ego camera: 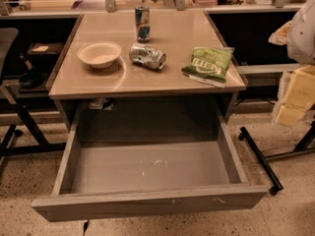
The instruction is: Close top drawer
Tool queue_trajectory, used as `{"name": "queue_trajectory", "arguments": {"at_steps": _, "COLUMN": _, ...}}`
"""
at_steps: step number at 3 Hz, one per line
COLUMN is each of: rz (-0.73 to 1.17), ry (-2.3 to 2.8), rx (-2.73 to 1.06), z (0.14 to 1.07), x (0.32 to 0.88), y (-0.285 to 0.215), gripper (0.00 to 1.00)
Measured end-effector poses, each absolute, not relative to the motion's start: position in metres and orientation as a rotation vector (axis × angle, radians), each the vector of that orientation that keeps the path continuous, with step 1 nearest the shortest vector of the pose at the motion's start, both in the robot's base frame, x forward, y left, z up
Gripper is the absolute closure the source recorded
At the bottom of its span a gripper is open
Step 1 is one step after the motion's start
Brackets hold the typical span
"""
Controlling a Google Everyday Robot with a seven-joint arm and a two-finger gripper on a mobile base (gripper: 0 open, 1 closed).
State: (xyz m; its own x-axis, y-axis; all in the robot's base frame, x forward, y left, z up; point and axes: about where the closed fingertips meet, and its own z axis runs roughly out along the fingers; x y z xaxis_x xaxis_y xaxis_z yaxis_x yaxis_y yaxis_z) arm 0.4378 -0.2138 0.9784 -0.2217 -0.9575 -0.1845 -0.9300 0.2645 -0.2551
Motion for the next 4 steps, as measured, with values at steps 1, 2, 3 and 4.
{"name": "queue_trajectory", "arguments": {"at_steps": 1, "rz": -0.129, "ry": 2.238, "rx": -1.735, "z": 0.9784, "x": 0.4378, "y": -0.2138, "gripper": 0.00}}
{"name": "queue_trajectory", "arguments": {"at_steps": 2, "rz": -0.129, "ry": 2.238, "rx": -1.735, "z": 0.9784, "x": 0.4378, "y": -0.2138, "gripper": 0.20}}
{"name": "queue_trajectory", "arguments": {"at_steps": 3, "rz": -0.129, "ry": 2.238, "rx": -1.735, "z": 0.9784, "x": 0.4378, "y": -0.2138, "gripper": 0.42}}
{"name": "queue_trajectory", "arguments": {"at_steps": 4, "rz": -0.129, "ry": 2.238, "rx": -1.735, "z": 0.9784, "x": 0.4378, "y": -0.2138, "gripper": 0.64}}
